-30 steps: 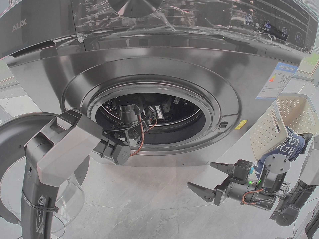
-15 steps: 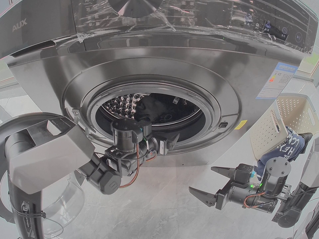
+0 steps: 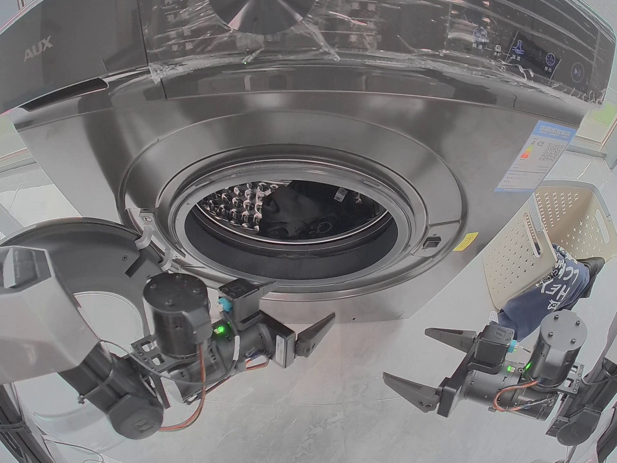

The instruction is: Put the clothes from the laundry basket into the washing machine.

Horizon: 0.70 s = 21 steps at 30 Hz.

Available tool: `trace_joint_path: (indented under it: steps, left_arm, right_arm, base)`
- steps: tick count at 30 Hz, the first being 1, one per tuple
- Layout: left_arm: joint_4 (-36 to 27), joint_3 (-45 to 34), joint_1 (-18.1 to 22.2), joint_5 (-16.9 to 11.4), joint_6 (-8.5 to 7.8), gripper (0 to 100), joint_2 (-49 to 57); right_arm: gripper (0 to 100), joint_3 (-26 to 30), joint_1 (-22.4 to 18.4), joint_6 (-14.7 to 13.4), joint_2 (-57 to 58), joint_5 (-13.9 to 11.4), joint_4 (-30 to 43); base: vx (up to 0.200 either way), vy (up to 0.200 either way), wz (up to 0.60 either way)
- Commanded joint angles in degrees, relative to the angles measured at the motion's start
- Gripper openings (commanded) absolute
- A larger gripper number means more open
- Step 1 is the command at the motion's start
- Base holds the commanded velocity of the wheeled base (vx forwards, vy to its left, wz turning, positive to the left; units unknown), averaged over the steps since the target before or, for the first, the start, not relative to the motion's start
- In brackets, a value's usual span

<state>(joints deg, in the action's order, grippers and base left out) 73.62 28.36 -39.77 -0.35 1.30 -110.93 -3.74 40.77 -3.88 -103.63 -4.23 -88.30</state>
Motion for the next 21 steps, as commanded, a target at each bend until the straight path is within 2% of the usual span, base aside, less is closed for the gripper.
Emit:
trace_joint_path:
  steps: [1, 4, 8, 11, 14, 16, 21]
  left_arm:
    - [2.23, -9.55, -1.98, 0.35, -0.60, 100, 9.95]
    - [2.49, -13.15, -2.86, 0.53, -0.43, 100, 13.73]
    - [2.58, -16.93, -2.86, 0.88, -0.69, 100, 17.95]
    - [2.58, -19.13, -2.86, 1.94, -0.78, 100, 21.55]
    - [1.79, -20.62, -2.77, 2.55, -0.86, 100, 26.30]
    - [1.35, -21.41, -2.33, 2.55, -1.04, 100, 28.49]
    - [0.56, -26.42, -0.66, 2.55, -1.22, 100, 35.61]
  right_arm:
    - [100, 2.86, -0.78, 0.36, 7.66, 1.51, 0.14]
    - [100, 3.65, -1.13, 0.10, 10.82, 2.38, 1.02]
    - [100, 3.65, -3.15, 0.01, 14.16, 4.85, 1.28]
    - [100, 3.65, -5.43, -0.17, 16.18, 5.37, 2.52]
    - [100, 3.65, -7.63, -0.08, 19.70, 7.57, 5.59]
    - [100, 3.74, -8.42, -0.08, 21.81, 8.27, 7.96]
    - [100, 3.74, -9.48, -0.17, 35.78, 8.71, 25.54]
  base:
    - [0.000, 0.000, 0.00]
    - [0.000, 0.000, 0.00]
    - [0.000, 0.000, 0.00]
    - [-0.200, 0.000, 0.00]
    - [-0.200, 0.000, 0.00]
    - [0.000, 0.000, 0.00]
    - [-0.040, 0.000, 0.00]
